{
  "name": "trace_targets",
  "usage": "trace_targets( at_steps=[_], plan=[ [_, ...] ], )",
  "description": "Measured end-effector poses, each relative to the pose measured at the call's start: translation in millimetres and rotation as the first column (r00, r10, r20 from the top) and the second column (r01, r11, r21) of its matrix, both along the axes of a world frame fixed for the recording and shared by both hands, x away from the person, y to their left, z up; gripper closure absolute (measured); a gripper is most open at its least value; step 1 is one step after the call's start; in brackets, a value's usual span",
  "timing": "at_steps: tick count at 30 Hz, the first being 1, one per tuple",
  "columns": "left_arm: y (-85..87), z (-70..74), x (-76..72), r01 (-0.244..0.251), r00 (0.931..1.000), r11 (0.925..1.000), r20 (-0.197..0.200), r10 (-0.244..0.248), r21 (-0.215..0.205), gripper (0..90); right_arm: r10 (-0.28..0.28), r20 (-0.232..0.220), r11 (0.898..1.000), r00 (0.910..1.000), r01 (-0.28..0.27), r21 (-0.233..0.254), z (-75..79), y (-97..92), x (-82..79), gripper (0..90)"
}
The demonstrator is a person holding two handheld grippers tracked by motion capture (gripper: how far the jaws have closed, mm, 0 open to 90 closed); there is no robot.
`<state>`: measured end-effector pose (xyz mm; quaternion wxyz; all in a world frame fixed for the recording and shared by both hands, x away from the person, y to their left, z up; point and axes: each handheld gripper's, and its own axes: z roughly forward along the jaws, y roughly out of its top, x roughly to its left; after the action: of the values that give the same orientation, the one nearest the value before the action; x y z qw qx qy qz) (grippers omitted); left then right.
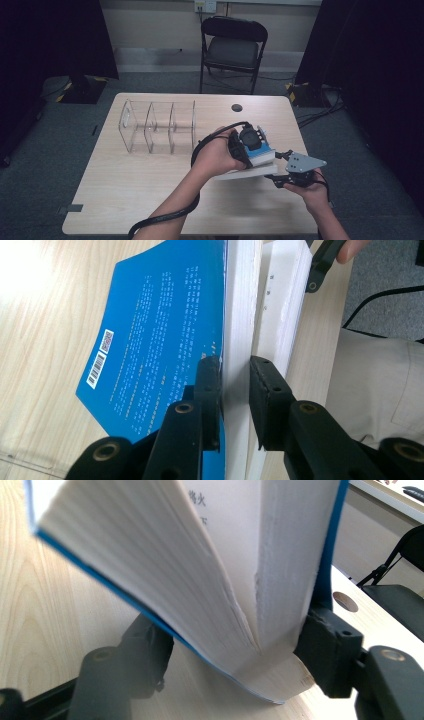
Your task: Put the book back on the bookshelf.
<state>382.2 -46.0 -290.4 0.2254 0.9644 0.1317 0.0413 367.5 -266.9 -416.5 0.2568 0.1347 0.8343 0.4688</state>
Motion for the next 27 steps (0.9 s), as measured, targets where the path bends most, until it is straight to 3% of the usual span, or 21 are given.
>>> trace_targets(
  at_steps=[5, 9, 10, 11, 12, 13, 14, 15, 16, 18, 19, 20, 23, 24, 26, 27],
  plan=[
    [0.6, 6.4, -1.9, 0.008, 0.9999, 0.9997, 0.014, -0.009, 0.023, 75.5, 0.010, -0.011, 1.000, 0.9999, -0.010, 0.013, 1.4, 0.2, -2.9, 39.2],
    [5.2, 10.2, -1.1, 0.002, 0.9998, 1.0000, 0.020, -0.001, -0.009, 74.5, 0.012, -0.039, 0.999, 0.9992, -0.010, 0.038, 3.5, -0.7, -5.5, 42.9],
    [11.9, 13.6, 1.7, 0.014, 0.9996, 0.9848, -0.023, -0.019, -0.173, 76.4, 0.015, -0.043, 1.000, 0.9990, -0.014, 0.025, 4.5, 0.6, -6.1, 44.2],
    [11.9, 13.6, 1.7, 0.014, 0.9996, 0.9848, -0.023, -0.019, -0.173, 82.9, 0.015, -0.043, 1.000, 0.9990, -0.014, 0.025, 4.5, 0.6, -6.1, 44.2],
    [14.6, 18.2, 1.7, 0.011, 0.9980, 0.9558, -0.056, -0.029, -0.294, 82.9, 0.018, -0.046, 1.000, 0.9988, -0.017, 0.021, 4.7, 1.8, -6.6, 45.6],
    [9.9, 24.8, -2.5, 0.030, 0.9989, 0.9689, 0.041, -0.021, -0.245, 80.4, 0.026, -0.055, 1.000, 0.9981, -0.027, -0.004, 4.5, 7.9, -8.2, 47.2],
    [9.9, 24.8, -2.5, 0.030, 0.9989, 0.9689, 0.041, -0.021, -0.245, 79.4, 0.028, -0.056, 1.000, 0.9980, -0.028, -0.006, 4.2, 9.8, -7.8, 47.8],
    [6.0, 24.4, -3.5, 0.037, 0.9979, 0.9803, 0.059, -0.026, -0.194, 79.4, 0.028, -0.056, 1.000, 0.9980, -0.028, -0.006, 4.2, 9.8, -7.8, 47.8],
    [3.6, 22.6, -3.9, 0.050, 0.9979, 0.9820, 0.049, -0.042, -0.182, 78.3, 0.031, -0.060, 1.000, 0.9977, -0.031, -0.004, 3.9, 11.6, -6.9, 48.2],
    [3.4, 19.3, -6.0, 0.054, 0.9965, 0.9825, 0.072, -0.042, -0.178, 72.7, 0.022, -0.058, 1.000, 0.9981, -0.021, 0.004, 3.5, 13.6, -7.2, 49.2],
    [5.5, 17.6, -5.8, 0.032, 0.9970, 0.9759, 0.076, -0.016, -0.216, 66.5, 0.019, -0.065, 1.000, 0.9977, -0.018, 0.018, 2.7, 13.9, -7.0, 49.3],
    [7.9, 17.0, -3.7, 0.038, 0.9962, 0.9737, 0.084, -0.020, -0.225, 58.0, 0.020, -0.067, 1.000, 0.9976, -0.018, 0.024, 2.0, 13.9, -6.5, 49.6],
    [14.3, 14.0, -0.7, 0.034, 0.9937, 0.9762, 0.111, -0.011, -0.214, 50.7, 0.022, -0.068, 1.000, 0.9975, -0.021, 0.020, 3.0, 14.0, -5.8, 49.7],
    [16.2, 13.3, -0.1, 0.033, 0.9943, 0.9754, 0.106, -0.010, -0.218, 47.0, 0.023, -0.072, 1.000, 0.9971, -0.021, 0.020, 3.1, 13.8, -5.5, 49.7],
    [20.0, 13.5, 0.1, 0.052, 0.9902, 0.9720, 0.138, -0.020, -0.229, 44.0, 0.022, -0.075, 0.999, 0.9969, -0.020, 0.028, 2.5, 13.1, -5.2, 49.7],
    [21.7, 13.7, 0.5, 0.050, 0.9891, 0.9737, 0.146, -0.018, -0.222, 41.4, 0.022, -0.077, 0.999, 0.9968, -0.019, 0.032, 2.5, 12.5, -4.4, 49.7]
  ],
)
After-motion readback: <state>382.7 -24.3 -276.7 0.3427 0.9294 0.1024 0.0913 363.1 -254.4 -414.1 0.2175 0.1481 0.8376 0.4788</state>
